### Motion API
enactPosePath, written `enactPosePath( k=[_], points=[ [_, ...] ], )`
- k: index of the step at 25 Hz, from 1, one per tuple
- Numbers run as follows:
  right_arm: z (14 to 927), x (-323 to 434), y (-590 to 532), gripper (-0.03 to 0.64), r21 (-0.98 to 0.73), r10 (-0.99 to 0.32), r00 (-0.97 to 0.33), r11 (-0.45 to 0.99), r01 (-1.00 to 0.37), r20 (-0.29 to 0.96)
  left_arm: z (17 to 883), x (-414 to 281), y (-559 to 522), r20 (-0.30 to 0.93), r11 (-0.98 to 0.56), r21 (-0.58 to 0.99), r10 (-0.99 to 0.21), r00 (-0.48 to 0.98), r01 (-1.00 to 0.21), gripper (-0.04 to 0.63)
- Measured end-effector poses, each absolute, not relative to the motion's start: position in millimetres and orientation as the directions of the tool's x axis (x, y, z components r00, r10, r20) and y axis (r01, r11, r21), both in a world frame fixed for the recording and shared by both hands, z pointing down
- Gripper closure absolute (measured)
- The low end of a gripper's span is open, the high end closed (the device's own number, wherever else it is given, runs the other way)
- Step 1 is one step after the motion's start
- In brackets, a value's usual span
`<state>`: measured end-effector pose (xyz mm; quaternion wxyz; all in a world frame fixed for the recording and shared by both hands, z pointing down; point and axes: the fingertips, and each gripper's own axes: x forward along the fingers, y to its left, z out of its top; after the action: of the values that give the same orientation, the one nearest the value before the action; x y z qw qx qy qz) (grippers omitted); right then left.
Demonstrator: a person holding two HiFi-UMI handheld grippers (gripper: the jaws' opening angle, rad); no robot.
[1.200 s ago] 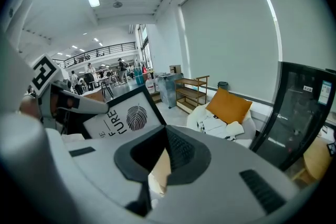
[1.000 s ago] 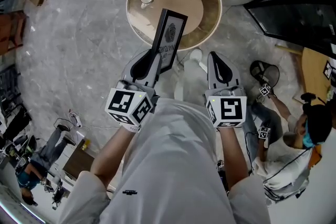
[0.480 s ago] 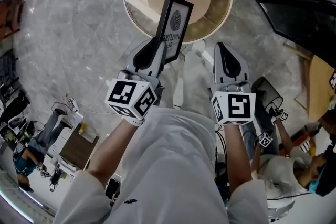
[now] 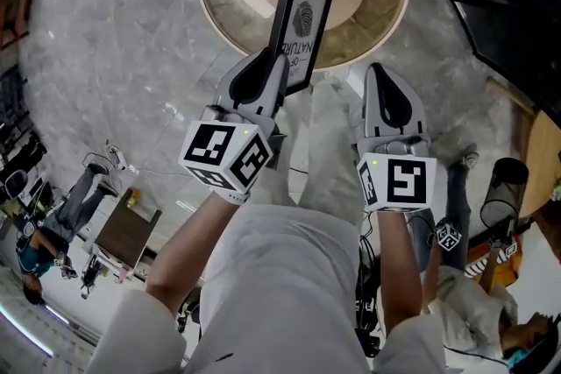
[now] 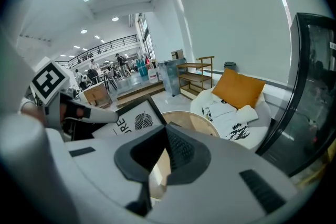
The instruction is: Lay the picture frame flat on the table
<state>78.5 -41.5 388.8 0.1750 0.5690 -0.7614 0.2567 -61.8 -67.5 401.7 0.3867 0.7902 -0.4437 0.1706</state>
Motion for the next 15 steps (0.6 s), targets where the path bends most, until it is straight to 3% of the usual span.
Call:
enactPosePath(
  k=[15],
  points=[
    [498,106,-66,0.612,-0.197,-0.747,-0.303,0.231,-0.953,0.591,521,-25,-94,0.626,-0.248,0.483,-0.572,0.530,-0.840,0.531]
  ],
)
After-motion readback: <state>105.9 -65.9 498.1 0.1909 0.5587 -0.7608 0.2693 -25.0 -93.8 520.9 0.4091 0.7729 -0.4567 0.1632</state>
